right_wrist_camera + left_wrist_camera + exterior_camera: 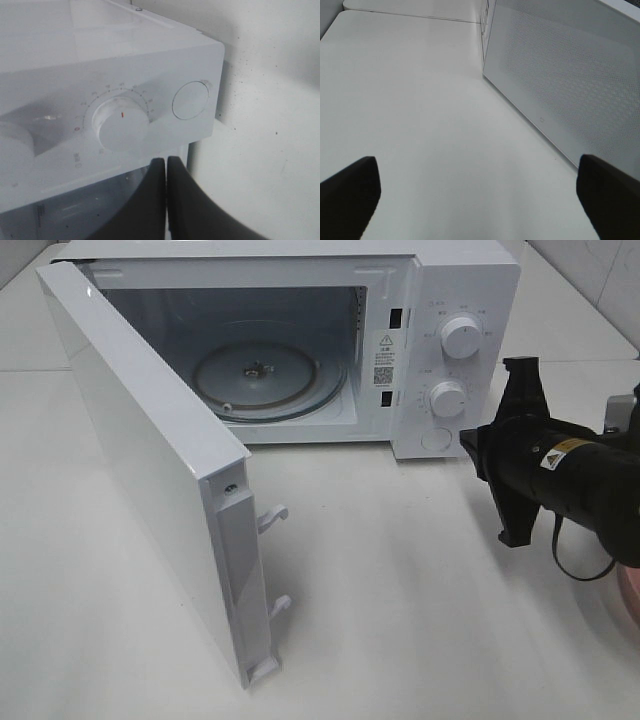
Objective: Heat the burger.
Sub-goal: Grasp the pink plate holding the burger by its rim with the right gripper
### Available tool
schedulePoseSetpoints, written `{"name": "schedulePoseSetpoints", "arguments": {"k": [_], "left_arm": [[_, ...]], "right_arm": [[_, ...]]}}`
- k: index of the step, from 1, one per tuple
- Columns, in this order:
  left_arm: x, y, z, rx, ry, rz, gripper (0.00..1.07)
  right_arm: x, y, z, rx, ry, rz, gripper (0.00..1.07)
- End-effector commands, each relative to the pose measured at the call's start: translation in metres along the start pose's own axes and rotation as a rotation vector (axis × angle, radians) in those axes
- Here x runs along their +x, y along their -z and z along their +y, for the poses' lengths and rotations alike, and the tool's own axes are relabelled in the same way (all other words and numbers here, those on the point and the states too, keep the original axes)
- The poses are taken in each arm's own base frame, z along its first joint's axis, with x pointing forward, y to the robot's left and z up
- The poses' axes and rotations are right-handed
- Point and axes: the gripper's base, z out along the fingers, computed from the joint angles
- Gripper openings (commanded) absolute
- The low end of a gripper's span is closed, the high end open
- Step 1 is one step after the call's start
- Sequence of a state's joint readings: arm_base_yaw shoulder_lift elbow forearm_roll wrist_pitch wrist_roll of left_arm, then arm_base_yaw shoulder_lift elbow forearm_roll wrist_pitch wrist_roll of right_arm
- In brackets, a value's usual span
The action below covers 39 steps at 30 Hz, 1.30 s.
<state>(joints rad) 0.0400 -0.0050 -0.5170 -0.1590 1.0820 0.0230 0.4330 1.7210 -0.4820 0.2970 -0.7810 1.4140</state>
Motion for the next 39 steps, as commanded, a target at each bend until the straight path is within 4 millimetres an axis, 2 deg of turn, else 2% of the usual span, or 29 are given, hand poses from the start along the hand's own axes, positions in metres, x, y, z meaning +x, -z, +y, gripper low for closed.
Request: {"name": "schedulePoseSetpoints", "arguments": {"k": [1,4,6,9,11,14,16,19,20,22,24,27,29,35,37,39], "left_arm": [[0.000,0.002,0.000,-0.002,0.000,-0.033,1.00],[0.000,0.002,0.000,-0.002,0.000,-0.033,1.00],[0.000,0.002,0.000,-0.002,0.000,-0.033,1.00],[0.000,0.002,0.000,-0.002,0.000,-0.033,1.00],[0.000,0.002,0.000,-0.002,0.000,-0.033,1.00],[0.000,0.002,0.000,-0.002,0.000,-0.033,1.00],[0.000,0.002,0.000,-0.002,0.000,-0.033,1.00],[0.000,0.002,0.000,-0.002,0.000,-0.033,1.00],[0.000,0.002,0.000,-0.002,0.000,-0.033,1.00],[0.000,0.002,0.000,-0.002,0.000,-0.033,1.00],[0.000,0.002,0.000,-0.002,0.000,-0.033,1.00],[0.000,0.002,0.000,-0.002,0.000,-0.033,1.00],[0.000,0.002,0.000,-0.002,0.000,-0.033,1.00],[0.000,0.002,0.000,-0.002,0.000,-0.033,1.00],[0.000,0.002,0.000,-0.002,0.000,-0.033,1.00],[0.000,0.002,0.000,-0.002,0.000,-0.033,1.00]], "right_arm": [[0.002,0.015,0.013,0.033,0.191,0.043,0.00],[0.002,0.018,0.016,0.036,0.238,0.049,0.00],[0.002,0.029,0.025,0.055,0.386,0.078,0.01],[0.002,0.033,0.028,0.054,0.425,0.085,0.01],[0.003,0.042,0.033,0.078,0.587,0.125,0.01],[0.003,0.044,0.035,0.087,0.624,0.138,0.01],[0.007,0.048,0.038,0.153,0.816,0.228,0.02],[0.008,0.049,0.039,0.174,0.857,0.256,0.02],[0.010,0.050,0.041,0.213,0.959,0.317,0.03],[0.011,0.050,0.041,0.230,1.000,0.345,0.03],[0.013,0.053,0.044,0.320,1.212,0.486,0.04],[0.013,0.055,0.043,0.354,1.262,0.525,0.05],[0.010,0.060,0.048,0.476,1.395,0.636,0.06],[0.005,0.067,0.051,0.595,1.464,0.715,0.08],[-0.001,0.074,0.047,0.716,1.508,0.772,0.09],[-0.002,0.076,0.046,0.743,1.514,0.785,0.10]]}}
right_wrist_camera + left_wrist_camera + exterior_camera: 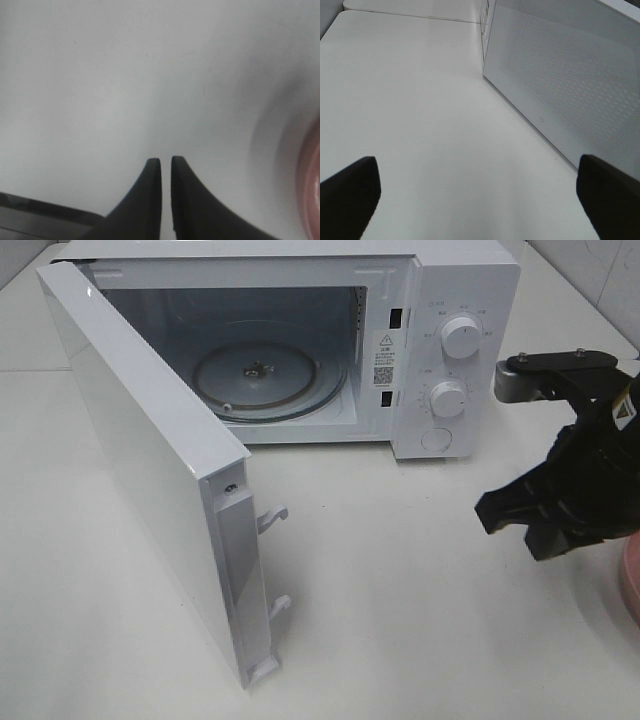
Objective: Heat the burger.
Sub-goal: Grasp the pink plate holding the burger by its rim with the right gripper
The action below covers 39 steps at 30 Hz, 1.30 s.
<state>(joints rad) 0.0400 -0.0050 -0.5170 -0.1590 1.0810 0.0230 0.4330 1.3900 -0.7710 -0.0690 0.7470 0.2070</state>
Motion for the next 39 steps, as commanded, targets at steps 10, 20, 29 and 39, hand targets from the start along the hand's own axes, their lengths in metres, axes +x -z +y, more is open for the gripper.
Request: {"name": "schedulePoseSetpoints", "arguments": {"k": [10,20,29,39], "left_arm": [[0.000,0.002,0.000,-0.002,0.000,-0.032,1.00],[0.000,0.002,0.000,-0.002,0.000,-0.032,1.00],[0.000,0.002,0.000,-0.002,0.000,-0.032,1.00],[0.000,0.002,0.000,-0.002,0.000,-0.032,1.00]], "right_arm": [[0.012,0.003,-0.030,0.102,0.023,0.167,0.12],[0.009,0.004,-0.070,0.165,-0.055,0.124,0.43],[0.004,0.003,-0.074,0.179,-0.017,0.066,1.00],[0.005,0.004,-0.104,0.214,-0.116,0.020,0.96]]}}
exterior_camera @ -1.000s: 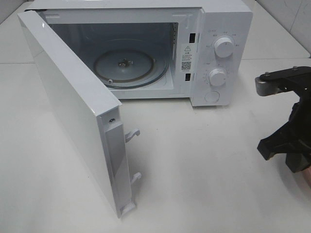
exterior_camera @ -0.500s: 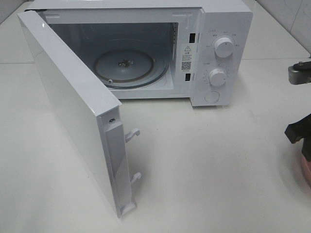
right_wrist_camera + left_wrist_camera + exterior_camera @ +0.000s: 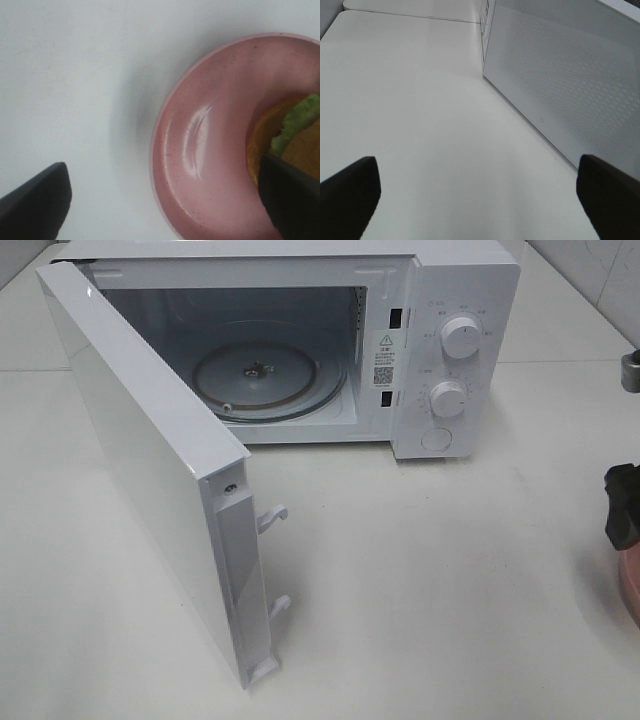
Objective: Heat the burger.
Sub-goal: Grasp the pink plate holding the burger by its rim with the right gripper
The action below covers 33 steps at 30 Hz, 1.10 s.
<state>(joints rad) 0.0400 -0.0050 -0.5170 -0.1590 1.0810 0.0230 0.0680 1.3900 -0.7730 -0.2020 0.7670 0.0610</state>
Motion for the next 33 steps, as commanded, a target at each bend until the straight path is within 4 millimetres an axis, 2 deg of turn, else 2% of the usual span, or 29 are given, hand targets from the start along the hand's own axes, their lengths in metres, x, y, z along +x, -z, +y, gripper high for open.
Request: {"name": "schedulePoseSetpoints", "arguments": {"k": [1,6,12,18,23,26,28,31,33], "left_arm": [[0.000,0.002,0.000,-0.002,0.000,-0.032,1.00],[0.000,0.002,0.000,-0.002,0.000,-0.032,1.00],[0.000,0.002,0.000,-0.002,0.000,-0.032,1.00],[0.000,0.002,0.000,-0.002,0.000,-0.032,1.00],[0.000,0.002,0.000,-0.002,0.000,-0.032,1.00],[0.000,0.002,0.000,-0.002,0.000,-0.032,1.00],[0.000,0.002,0.000,-0.002,0.000,-0.032,1.00],[0.000,0.002,0.000,-0.002,0.000,-0.032,1.00],[0.000,0.002,0.000,-0.002,0.000,-0.032,1.00]], "right_arm": [[-0.001,-0.001,-0.012,0.020,-0.022,-0.018,0.96],[0.007,-0.010,-0.018,0.023,-0.056,-0.033,0.94],[0.019,-0.025,-0.014,0.009,-0.047,-0.069,0.92],[0.025,-0.031,-0.011,0.002,-0.043,-0.066,0.91],[0.026,-0.060,-0.007,-0.018,-0.031,0.038,0.89],[0.026,-0.064,-0.007,-0.020,-0.028,0.051,0.89],[0.025,-0.079,-0.005,-0.030,-0.024,0.072,0.88],[0.024,-0.082,-0.004,-0.032,-0.028,0.071,0.87],[0.025,-0.093,-0.006,-0.033,-0.030,0.085,0.87]]}}
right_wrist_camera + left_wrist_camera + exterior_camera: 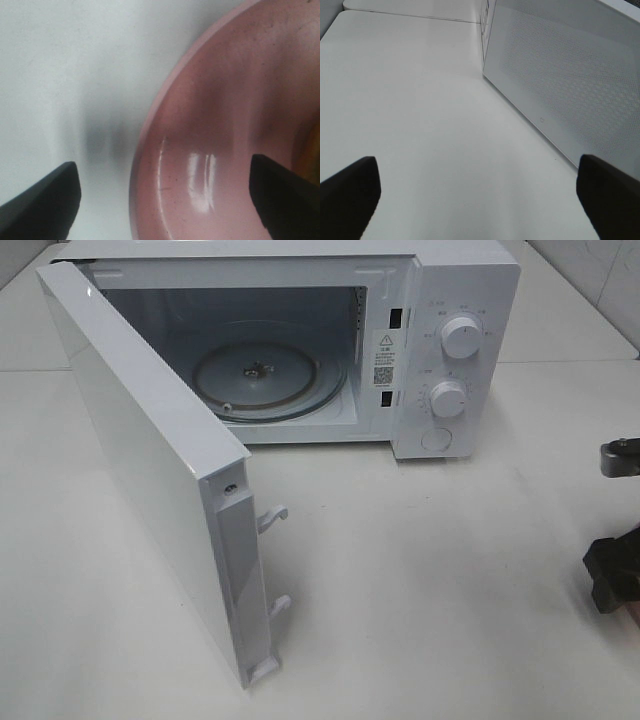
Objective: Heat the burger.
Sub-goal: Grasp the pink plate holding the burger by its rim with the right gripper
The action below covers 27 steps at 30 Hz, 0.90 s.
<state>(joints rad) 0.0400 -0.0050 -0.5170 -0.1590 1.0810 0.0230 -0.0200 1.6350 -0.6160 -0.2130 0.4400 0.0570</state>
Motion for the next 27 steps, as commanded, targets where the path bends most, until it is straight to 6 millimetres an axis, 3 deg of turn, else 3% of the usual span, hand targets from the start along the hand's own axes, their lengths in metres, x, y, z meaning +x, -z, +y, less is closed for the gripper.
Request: {"name": "schedulePoseSetpoints", "arguments": {"k": [1,11,14,15,16,17,18,20,21,22,23,24,25,27], "left_arm": [[0.000,0.002,0.000,-0.002,0.000,-0.032,1.00],[0.000,0.002,0.000,-0.002,0.000,-0.032,1.00],[0.000,0.002,0.000,-0.002,0.000,-0.032,1.00],[0.000,0.002,0.000,-0.002,0.000,-0.032,1.00],[0.000,0.002,0.000,-0.002,0.000,-0.032,1.00],[0.000,0.002,0.000,-0.002,0.000,-0.032,1.00],[0.000,0.002,0.000,-0.002,0.000,-0.032,1.00],[0.000,0.002,0.000,-0.002,0.000,-0.032,1.00],[0.000,0.002,0.000,-0.002,0.000,-0.032,1.00],[0.000,0.002,0.000,-0.002,0.000,-0.032,1.00],[0.000,0.002,0.000,-0.002,0.000,-0.032,1.00],[0.000,0.002,0.000,-0.002,0.000,-0.032,1.00],[0.000,0.002,0.000,-0.002,0.000,-0.032,1.00],[0.000,0.002,0.000,-0.002,0.000,-0.032,1.00]], "right_arm": [[0.000,-0.007,-0.004,0.005,-0.005,0.002,0.87],[0.001,-0.020,-0.011,0.011,-0.042,0.022,0.84],[0.002,-0.023,-0.010,0.008,-0.042,0.037,0.78],[0.003,-0.024,-0.010,0.008,-0.049,0.038,0.70],[0.003,-0.024,-0.010,0.008,-0.049,0.038,0.70],[0.003,-0.024,-0.010,0.009,-0.058,0.039,0.58],[0.003,-0.024,-0.010,0.009,-0.058,0.039,0.58],[0.003,-0.024,-0.010,0.009,-0.067,0.043,0.38],[0.003,-0.024,-0.010,0.009,-0.067,0.043,0.38],[0.004,-0.023,-0.010,0.010,-0.066,0.054,0.23],[0.004,-0.023,-0.010,0.010,-0.066,0.054,0.23],[0.005,-0.023,-0.010,0.012,-0.062,0.061,0.18],[0.005,-0.023,-0.011,0.015,-0.056,0.071,0.06],[0.005,-0.022,-0.010,0.016,-0.048,0.076,0.01]]}}
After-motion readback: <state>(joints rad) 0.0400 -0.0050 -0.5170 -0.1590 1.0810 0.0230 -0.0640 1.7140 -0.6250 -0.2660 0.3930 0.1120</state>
